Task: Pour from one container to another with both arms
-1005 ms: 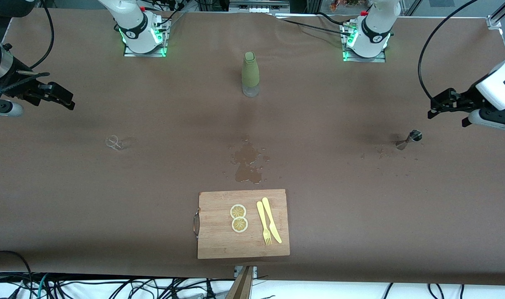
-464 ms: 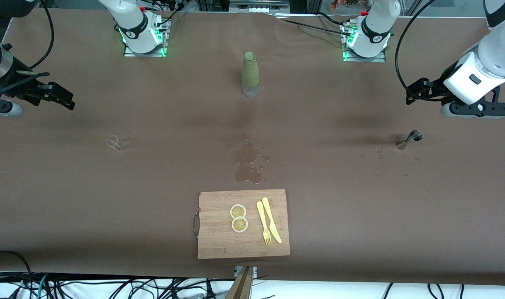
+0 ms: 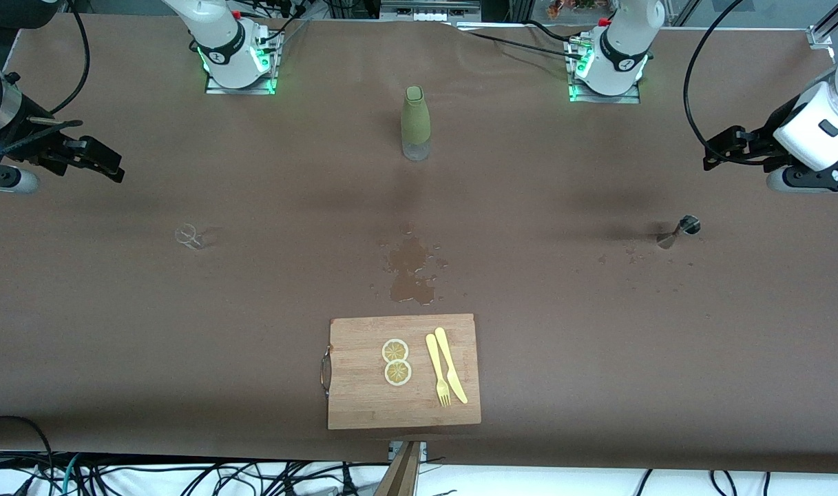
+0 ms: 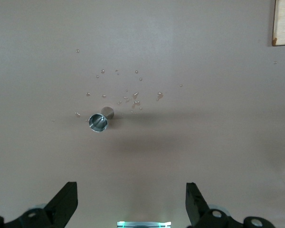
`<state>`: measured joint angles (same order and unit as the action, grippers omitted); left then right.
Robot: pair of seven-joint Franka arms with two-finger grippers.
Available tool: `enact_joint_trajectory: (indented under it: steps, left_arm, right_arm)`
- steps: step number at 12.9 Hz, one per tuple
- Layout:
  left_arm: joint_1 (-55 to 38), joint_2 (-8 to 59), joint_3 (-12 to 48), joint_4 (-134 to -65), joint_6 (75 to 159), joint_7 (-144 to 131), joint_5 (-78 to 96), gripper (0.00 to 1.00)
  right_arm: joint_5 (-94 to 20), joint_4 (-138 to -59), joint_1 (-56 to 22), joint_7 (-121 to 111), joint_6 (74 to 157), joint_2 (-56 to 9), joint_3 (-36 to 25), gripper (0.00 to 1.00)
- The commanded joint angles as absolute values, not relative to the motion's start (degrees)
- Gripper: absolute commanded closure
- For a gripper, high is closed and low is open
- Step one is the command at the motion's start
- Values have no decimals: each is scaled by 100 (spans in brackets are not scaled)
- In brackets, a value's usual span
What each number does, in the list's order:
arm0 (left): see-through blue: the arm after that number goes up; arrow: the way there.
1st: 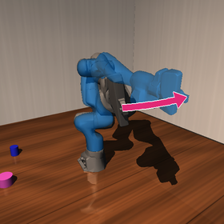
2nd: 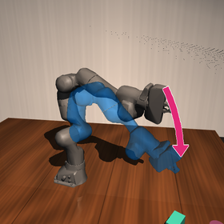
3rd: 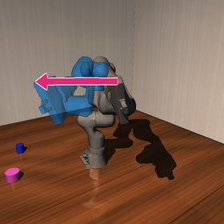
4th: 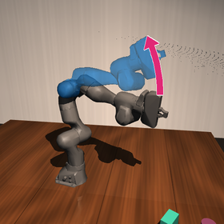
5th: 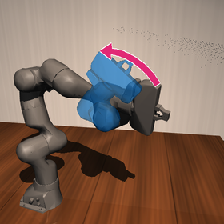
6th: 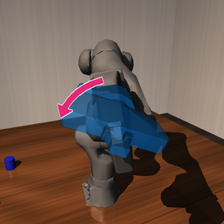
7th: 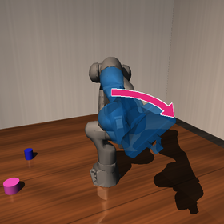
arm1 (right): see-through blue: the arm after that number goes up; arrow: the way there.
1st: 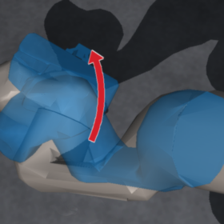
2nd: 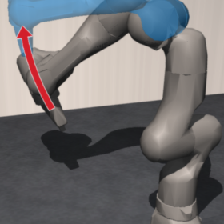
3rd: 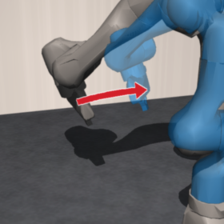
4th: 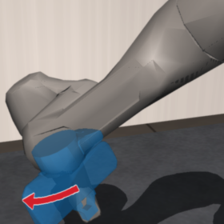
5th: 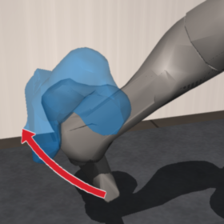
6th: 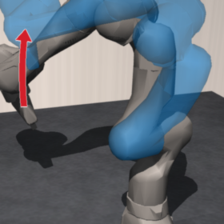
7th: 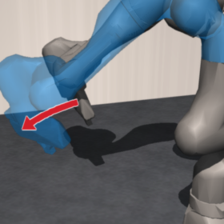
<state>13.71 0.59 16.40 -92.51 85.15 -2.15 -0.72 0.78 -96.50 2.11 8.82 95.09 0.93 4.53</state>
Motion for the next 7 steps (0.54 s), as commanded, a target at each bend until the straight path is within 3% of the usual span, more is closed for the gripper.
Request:
enact_joint_trajectory:
  steps: [1, 4, 7]
  left_arm:
    - [1406, -167, 1696, -9430, 8464, -149, -220, 0]
    - [1232, -176, 1600, -9466, 8403, -308, -229, 0]
    - [503, -158, 934, -9422, 8394, -316, -237, 0]
  right_arm:
    - [9, -9545, 220, 923, 9457, 62, 466, 0]
    - [9, -9545, 220, 949, 9475, 62, 466, 0]
    - [9, -9554, 211, 949, 9483, 62, 466, 0]
